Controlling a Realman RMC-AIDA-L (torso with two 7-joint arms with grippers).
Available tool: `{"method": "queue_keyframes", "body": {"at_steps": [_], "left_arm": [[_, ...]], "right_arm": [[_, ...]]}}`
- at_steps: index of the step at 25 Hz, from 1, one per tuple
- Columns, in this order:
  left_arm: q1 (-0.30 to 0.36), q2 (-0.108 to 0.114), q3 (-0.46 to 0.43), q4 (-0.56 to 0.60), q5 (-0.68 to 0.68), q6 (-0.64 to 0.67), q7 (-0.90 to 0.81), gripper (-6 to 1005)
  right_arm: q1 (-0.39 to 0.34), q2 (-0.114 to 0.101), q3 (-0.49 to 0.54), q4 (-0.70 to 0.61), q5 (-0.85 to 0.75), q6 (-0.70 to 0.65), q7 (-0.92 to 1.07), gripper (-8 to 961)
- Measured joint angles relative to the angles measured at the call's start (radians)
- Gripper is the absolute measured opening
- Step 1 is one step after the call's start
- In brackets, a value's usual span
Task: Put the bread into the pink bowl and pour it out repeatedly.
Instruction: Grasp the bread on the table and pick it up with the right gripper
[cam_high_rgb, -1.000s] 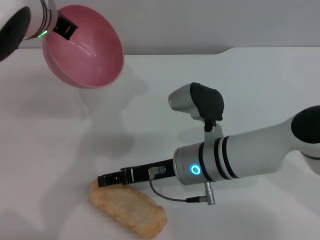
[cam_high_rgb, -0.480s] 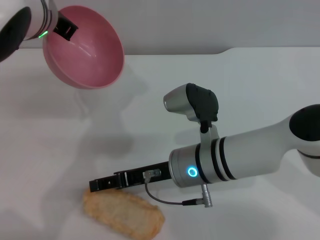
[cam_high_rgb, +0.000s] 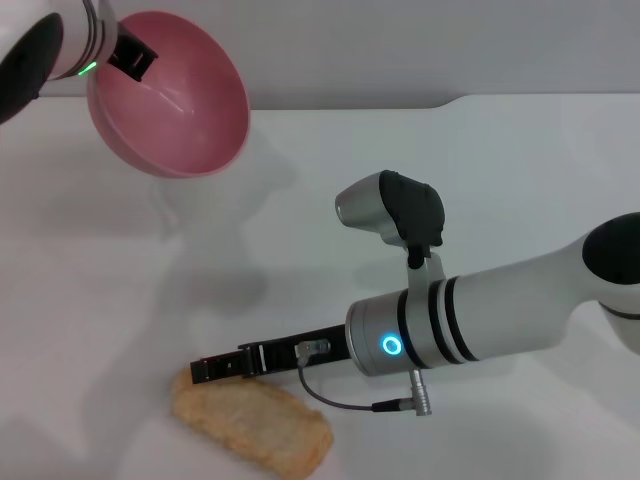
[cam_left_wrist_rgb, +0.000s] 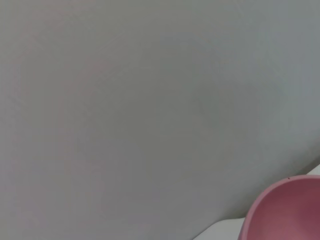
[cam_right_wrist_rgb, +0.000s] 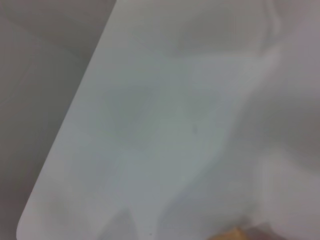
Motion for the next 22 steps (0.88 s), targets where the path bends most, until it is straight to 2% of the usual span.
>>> {"method": "queue_keyframes", "body": {"at_steps": [12,21,22], "left_arm": [[0.0,0.0,0.0,-0.003,0.003,0.003,-0.003,49],[0.0,0.002,-0.008,-0.004,0.005,0.017,-0.002,49],[0.0,0.002,-0.008,-0.004,0.005,0.019,-0.002,49]], "right_arm": [[0.053,0.0,-0.036,0.053,-0.001,-0.008,0.054,630],[0.052,-0.003,-0.03,0.054,-0.006,-0.008,0.034,625],[0.049,-0.004,-0.029,0.047,-0.006,-0.007,0.024,551]]}}
